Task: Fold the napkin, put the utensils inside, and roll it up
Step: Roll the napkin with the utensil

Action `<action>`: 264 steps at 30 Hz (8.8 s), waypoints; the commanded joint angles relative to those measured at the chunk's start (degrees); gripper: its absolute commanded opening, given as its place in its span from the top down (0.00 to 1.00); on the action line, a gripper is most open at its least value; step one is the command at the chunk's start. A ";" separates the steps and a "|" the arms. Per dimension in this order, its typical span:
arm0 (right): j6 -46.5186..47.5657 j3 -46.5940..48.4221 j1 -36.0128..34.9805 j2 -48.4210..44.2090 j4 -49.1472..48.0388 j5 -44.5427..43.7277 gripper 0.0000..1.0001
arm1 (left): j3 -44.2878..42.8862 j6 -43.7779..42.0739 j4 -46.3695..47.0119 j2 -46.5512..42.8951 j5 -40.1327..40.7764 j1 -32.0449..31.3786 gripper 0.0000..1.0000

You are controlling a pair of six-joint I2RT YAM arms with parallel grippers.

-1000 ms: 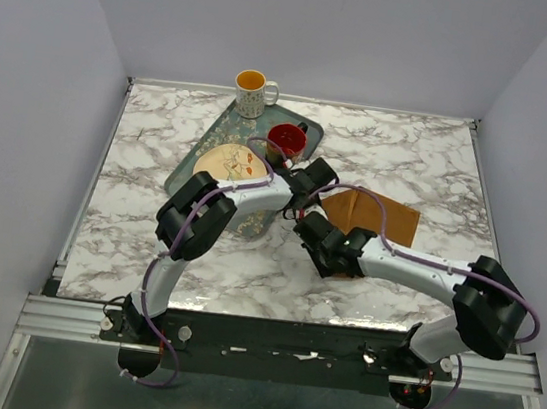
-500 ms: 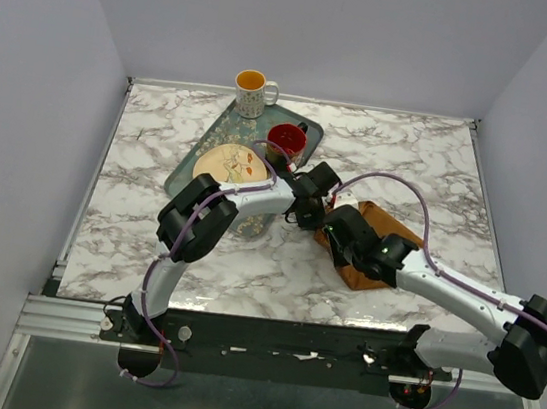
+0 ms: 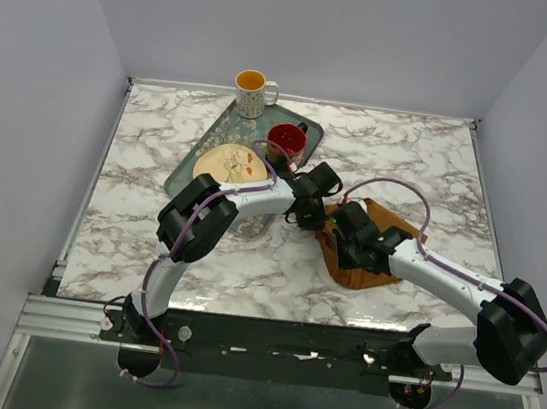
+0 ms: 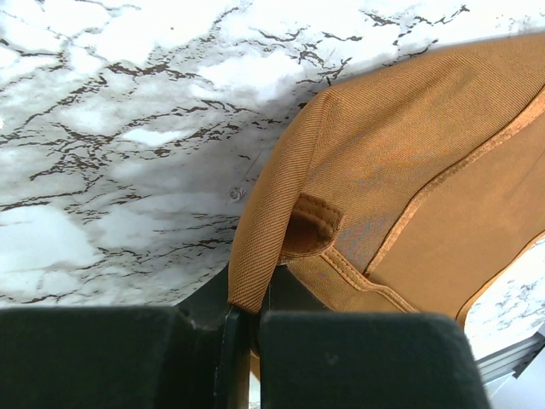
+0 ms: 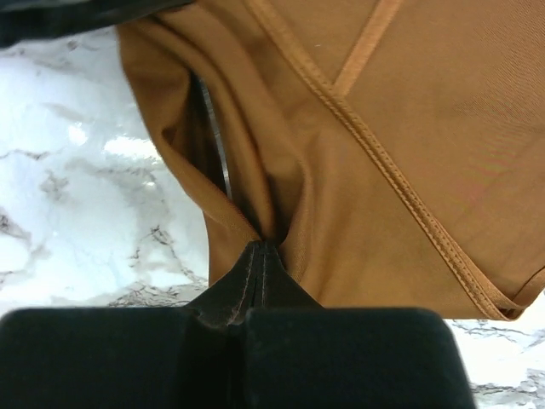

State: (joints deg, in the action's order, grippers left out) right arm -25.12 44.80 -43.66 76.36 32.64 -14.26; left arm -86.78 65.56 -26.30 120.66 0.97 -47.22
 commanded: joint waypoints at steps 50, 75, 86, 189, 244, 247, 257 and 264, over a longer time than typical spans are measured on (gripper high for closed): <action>7.02 5.39 7.71 4.58 -5.04 12.68 0.09 | -2.95 -0.70 -9.03 2.03 8.52 -1.03 1.00; 0.43 1.52 4.20 5.21 -7.43 2.94 0.31 | -2.60 0.10 -8.94 1.51 8.08 -0.94 1.00; 4.56 1.00 2.79 1.42 -7.07 4.69 0.27 | -2.51 0.09 -8.94 1.51 8.08 -0.94 1.00; -8.89 -20.80 17.38 22.34 -51.72 50.74 0.99 | 29.66 -16.17 26.04 -23.28 -22.24 9.69 0.90; 3.06 -4.11 12.65 7.23 -17.54 29.76 0.38 | 25.17 -17.04 23.31 -5.61 -15.21 11.19 1.00; 4.99 0.27 10.10 6.17 -9.56 23.43 0.34 | 25.26 -16.87 23.40 -5.35 -15.04 11.19 1.00; 4.56 11.08 -8.80 12.49 2.59 -5.75 0.30 | 25.00 -17.04 23.14 -4.82 -15.39 11.19 1.00; 5.17 17.86 -16.45 22.95 6.29 -19.12 0.28 | 25.00 -16.78 23.32 -4.82 -15.56 11.19 1.00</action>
State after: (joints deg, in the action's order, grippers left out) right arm -20.69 59.09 -57.52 94.30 33.28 -19.81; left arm -63.24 50.48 2.28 111.98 -18.72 -36.42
